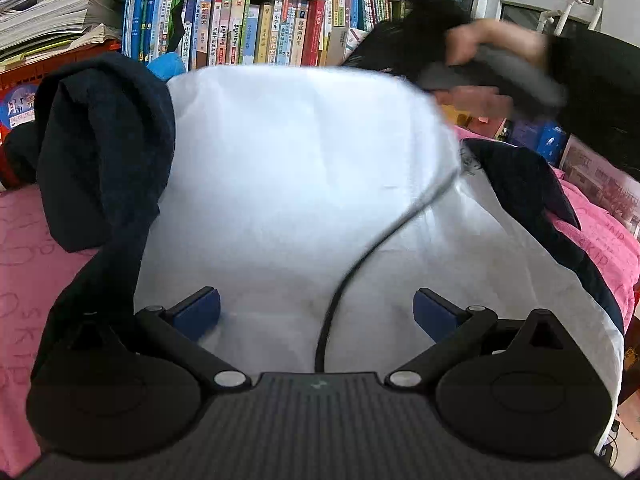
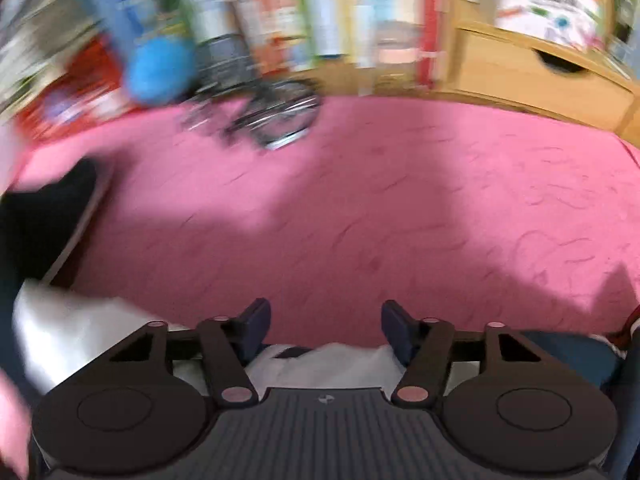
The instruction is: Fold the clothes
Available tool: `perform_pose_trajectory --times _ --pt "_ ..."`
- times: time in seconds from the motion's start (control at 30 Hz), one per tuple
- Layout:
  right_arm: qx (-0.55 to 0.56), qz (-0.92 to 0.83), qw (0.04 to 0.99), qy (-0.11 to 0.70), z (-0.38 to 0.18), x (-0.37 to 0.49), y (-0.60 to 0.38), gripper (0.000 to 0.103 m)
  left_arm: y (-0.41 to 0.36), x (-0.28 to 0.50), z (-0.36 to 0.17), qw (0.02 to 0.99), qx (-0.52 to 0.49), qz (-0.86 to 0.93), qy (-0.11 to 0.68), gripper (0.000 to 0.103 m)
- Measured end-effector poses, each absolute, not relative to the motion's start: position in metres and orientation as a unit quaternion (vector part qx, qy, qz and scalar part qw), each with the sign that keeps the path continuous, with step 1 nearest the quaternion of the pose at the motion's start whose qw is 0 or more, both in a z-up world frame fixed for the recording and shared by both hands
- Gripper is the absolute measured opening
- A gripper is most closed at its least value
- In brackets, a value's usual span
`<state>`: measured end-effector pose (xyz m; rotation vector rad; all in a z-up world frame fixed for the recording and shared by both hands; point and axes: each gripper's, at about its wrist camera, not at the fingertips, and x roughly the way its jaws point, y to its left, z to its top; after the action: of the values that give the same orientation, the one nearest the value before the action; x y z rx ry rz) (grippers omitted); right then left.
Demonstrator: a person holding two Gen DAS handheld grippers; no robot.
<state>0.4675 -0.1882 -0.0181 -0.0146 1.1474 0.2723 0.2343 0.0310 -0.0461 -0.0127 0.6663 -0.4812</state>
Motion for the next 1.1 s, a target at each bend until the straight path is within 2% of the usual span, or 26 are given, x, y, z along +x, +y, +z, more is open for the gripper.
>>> perform_pose_trajectory --times 0.07,0.17,0.43,0.47,0.53,0.57,0.6,0.73,0.77,0.83,0.87,0.9,1.0,1.1 --pt "-0.038 0.184 0.818 0.543 -0.011 0.433 -0.171 0.056 0.031 0.235 -0.046 0.917 -0.007 -0.233 0.324 0.103" --pt "-0.112 0.227 0.803 0.540 -0.007 0.370 -0.154 0.055 0.031 0.235 -0.046 0.919 -0.005 -0.232 0.320 0.103" --pt "-0.229 0.224 0.827 0.462 -0.022 0.266 -0.138 0.066 0.023 0.232 -0.046 0.920 0.014 -0.229 0.316 0.103" --pt "-0.231 0.218 0.832 0.455 -0.020 0.264 -0.137 0.069 0.023 0.231 -0.045 0.921 0.013 -0.228 0.316 0.103" --pt "-0.214 0.204 0.848 0.440 -0.009 0.268 -0.142 0.081 0.022 0.233 -0.047 0.921 0.011 -0.228 0.316 0.103" --pt "-0.207 0.196 0.857 0.430 -0.008 0.274 -0.147 0.095 0.022 0.234 -0.047 0.921 0.010 -0.227 0.316 0.103" --pt "-0.201 0.182 0.860 0.433 -0.012 0.282 -0.150 0.103 0.021 0.234 -0.048 0.921 0.009 -0.227 0.316 0.103" --pt "-0.167 0.160 0.849 0.475 -0.038 0.306 -0.159 0.102 0.017 0.234 -0.051 0.922 0.015 -0.225 0.315 0.103" --pt "-0.153 0.162 0.851 0.475 -0.042 0.303 -0.159 0.095 0.016 0.234 -0.051 0.922 0.016 -0.224 0.315 0.103" --pt "-0.151 0.170 0.866 0.446 -0.032 0.290 -0.155 0.058 0.017 0.234 -0.052 0.922 0.013 -0.225 0.314 0.103" --pt "-0.150 0.173 0.873 0.431 -0.028 0.284 -0.153 0.034 0.018 0.234 -0.053 0.922 0.011 -0.226 0.314 0.103" --pt "-0.154 0.172 0.880 0.416 -0.021 0.277 -0.151 0.018 0.019 0.234 -0.053 0.922 0.008 -0.227 0.313 0.103" --pt "-0.163 0.141 0.912 0.349 0.005 0.277 -0.149 0.012 0.021 0.234 -0.054 0.922 0.002 -0.229 0.311 0.103" --pt "-0.166 0.074 0.959 0.219 0.048 0.303 -0.147 0.012 0.022 0.232 -0.054 0.923 -0.001 -0.230 0.309 0.103"
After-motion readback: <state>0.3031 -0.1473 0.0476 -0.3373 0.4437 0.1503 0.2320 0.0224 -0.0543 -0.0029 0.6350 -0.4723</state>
